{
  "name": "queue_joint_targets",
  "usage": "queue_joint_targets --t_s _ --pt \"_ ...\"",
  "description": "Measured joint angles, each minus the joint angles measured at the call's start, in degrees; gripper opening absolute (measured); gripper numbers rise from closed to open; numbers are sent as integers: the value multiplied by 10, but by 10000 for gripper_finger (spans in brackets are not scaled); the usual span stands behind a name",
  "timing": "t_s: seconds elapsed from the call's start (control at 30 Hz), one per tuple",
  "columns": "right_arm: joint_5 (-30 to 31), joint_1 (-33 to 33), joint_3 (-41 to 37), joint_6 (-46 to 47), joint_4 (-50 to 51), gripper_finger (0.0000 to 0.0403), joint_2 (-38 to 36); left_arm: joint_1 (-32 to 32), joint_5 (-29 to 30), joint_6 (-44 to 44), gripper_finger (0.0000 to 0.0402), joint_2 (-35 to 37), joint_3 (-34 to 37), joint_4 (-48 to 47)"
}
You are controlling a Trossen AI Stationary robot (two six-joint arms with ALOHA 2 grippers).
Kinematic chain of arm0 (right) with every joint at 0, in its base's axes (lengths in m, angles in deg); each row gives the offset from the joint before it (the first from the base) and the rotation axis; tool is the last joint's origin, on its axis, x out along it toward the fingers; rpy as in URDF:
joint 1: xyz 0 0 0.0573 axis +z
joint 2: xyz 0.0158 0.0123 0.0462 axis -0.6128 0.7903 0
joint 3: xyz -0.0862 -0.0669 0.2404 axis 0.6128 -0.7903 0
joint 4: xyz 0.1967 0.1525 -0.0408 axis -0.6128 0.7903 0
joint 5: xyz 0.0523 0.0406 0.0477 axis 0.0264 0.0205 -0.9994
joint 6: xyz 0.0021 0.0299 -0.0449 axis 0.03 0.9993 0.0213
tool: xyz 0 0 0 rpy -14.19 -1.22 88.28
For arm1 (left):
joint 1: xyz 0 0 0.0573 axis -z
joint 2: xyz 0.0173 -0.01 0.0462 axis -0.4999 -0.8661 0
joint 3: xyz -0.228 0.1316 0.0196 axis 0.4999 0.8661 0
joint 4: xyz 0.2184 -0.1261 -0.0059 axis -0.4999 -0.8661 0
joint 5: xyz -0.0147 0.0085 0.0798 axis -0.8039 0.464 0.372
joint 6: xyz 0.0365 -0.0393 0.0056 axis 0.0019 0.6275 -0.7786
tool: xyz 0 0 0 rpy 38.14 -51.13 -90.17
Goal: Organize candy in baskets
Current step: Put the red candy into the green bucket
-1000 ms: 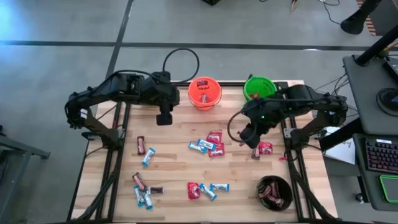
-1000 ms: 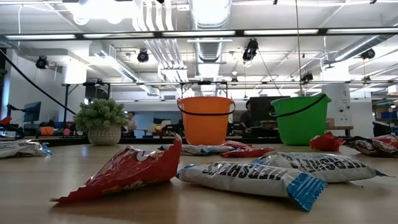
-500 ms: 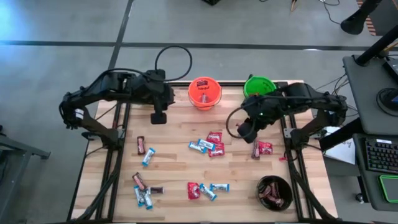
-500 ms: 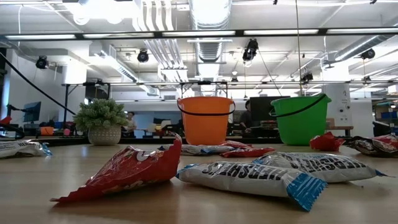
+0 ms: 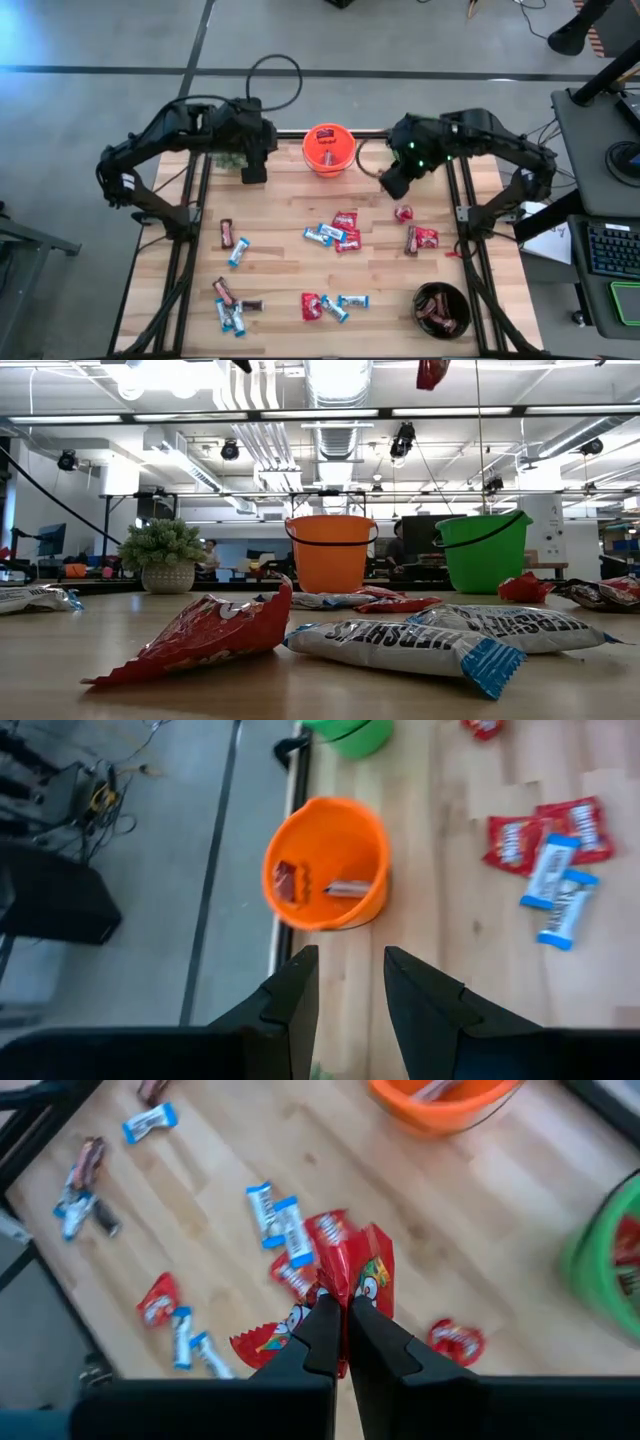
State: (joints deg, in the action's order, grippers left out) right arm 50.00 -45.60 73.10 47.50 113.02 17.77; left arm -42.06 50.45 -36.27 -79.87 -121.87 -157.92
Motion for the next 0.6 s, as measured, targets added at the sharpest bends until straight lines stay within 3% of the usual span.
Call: queue_joint_targets --t_s 0.6 --pt "-45 -228 1 -180 17 8 -12 -156 -41 -70 98 -1 0 44"
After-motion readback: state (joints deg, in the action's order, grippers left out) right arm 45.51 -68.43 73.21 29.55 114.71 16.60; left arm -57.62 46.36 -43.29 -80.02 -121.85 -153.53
